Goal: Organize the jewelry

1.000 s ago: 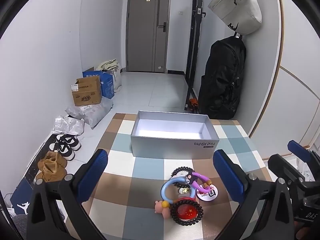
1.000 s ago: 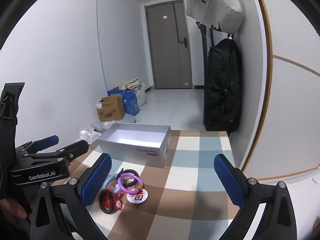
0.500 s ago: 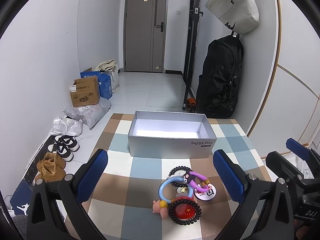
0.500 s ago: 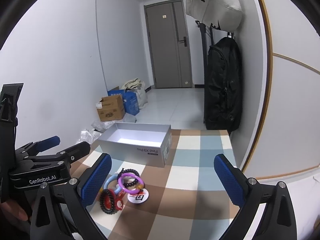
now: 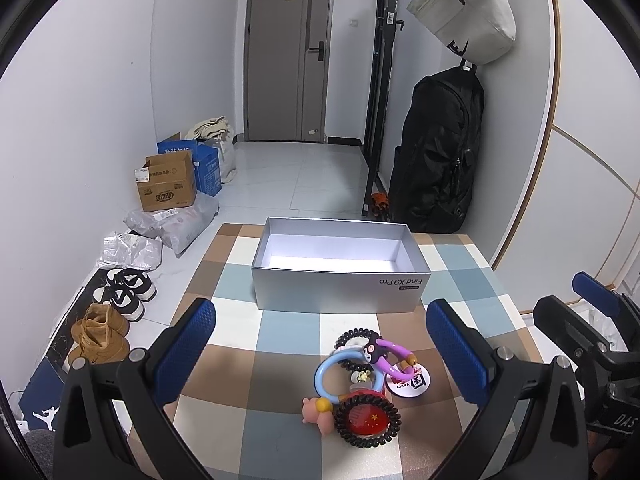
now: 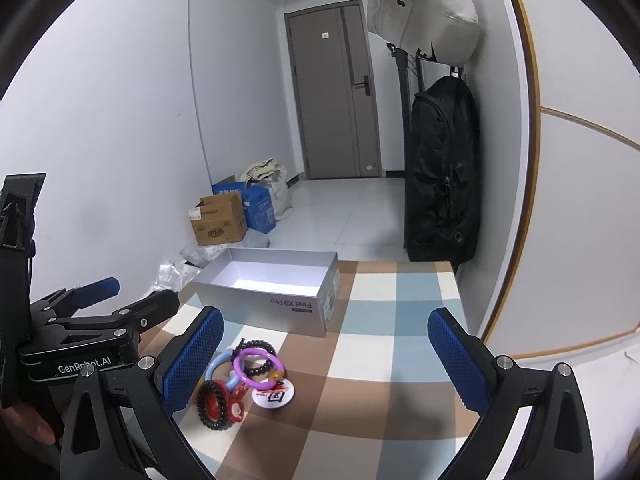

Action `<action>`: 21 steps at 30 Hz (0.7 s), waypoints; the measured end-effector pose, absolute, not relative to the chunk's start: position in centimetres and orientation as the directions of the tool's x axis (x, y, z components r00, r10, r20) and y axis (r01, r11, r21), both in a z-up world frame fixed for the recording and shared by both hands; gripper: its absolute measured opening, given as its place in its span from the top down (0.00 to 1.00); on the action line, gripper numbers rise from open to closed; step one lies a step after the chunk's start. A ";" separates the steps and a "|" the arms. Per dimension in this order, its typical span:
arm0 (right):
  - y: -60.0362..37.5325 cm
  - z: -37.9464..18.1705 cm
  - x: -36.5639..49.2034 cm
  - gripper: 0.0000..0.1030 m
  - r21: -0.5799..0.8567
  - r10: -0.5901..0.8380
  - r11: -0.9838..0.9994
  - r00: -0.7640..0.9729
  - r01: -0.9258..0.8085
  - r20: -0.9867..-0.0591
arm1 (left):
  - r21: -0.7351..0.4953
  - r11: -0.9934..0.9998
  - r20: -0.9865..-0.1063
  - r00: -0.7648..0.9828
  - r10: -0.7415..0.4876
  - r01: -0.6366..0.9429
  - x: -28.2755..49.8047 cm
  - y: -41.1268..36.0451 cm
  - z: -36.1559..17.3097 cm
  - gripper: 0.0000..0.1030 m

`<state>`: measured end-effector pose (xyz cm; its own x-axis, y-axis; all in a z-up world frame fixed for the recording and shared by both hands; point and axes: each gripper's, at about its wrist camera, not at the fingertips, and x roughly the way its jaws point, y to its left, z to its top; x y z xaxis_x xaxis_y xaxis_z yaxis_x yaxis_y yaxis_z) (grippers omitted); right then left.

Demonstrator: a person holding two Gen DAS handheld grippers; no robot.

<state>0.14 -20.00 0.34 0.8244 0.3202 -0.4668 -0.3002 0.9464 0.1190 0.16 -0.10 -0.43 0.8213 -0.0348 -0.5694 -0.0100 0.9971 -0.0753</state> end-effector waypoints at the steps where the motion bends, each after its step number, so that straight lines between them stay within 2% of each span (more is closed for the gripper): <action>1: -20.0 0.4 0.1 0.00 0.118 0.321 0.946 0.824 -0.301 -0.466 | -0.075 0.997 -0.569 0.821 -0.035 -0.009 0.1 -0.2 -0.4 0.01; 21: -20.1 0.4 0.2 0.00 0.125 0.318 0.947 0.823 -0.295 -0.471 | -0.080 0.997 -0.572 0.819 -0.048 0.002 0.0 -0.2 -0.4 0.01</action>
